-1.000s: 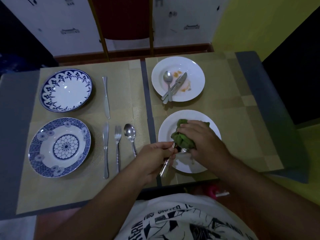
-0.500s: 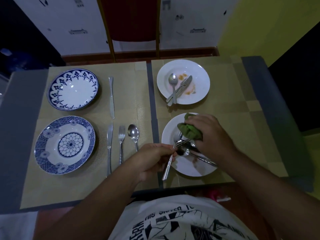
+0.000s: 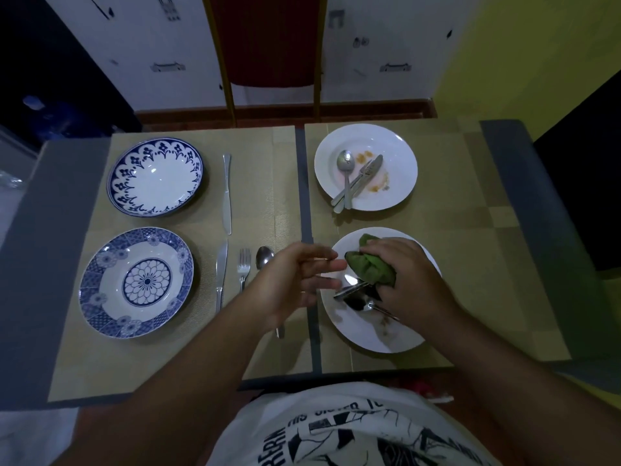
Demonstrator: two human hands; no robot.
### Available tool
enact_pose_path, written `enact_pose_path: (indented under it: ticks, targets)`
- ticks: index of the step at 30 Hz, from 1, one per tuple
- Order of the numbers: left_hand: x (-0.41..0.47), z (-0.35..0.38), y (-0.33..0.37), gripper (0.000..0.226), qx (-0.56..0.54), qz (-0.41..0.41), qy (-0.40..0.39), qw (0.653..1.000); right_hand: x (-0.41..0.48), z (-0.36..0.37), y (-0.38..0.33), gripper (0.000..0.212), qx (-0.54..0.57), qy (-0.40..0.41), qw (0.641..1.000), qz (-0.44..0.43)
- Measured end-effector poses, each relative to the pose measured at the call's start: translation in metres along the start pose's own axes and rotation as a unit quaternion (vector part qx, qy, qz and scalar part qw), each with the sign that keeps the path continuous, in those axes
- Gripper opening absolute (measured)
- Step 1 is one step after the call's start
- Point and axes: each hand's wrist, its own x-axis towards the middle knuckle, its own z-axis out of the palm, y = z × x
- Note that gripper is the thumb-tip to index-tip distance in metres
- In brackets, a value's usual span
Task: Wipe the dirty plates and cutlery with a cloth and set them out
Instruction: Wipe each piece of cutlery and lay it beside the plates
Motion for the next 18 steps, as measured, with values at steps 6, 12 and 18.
enact_pose_path:
  ticks: [6,12,18]
  targets:
    - [0.003,0.007,-0.008,0.017,0.014,0.093,0.082,0.992,0.007,0.003,-0.002,0.062,0.015,0.004,1.000,0.001]
    - [0.007,0.006,-0.012,0.020,-0.104,0.077,0.058,0.990,0.006,0.011,0.001,0.064,0.013,-0.003,1.000,0.003]
    - [0.005,-0.008,-0.012,0.038,-0.197,0.054,0.035,0.978,0.005,0.011,-0.001,0.064,0.021,-0.015,1.000,0.007]
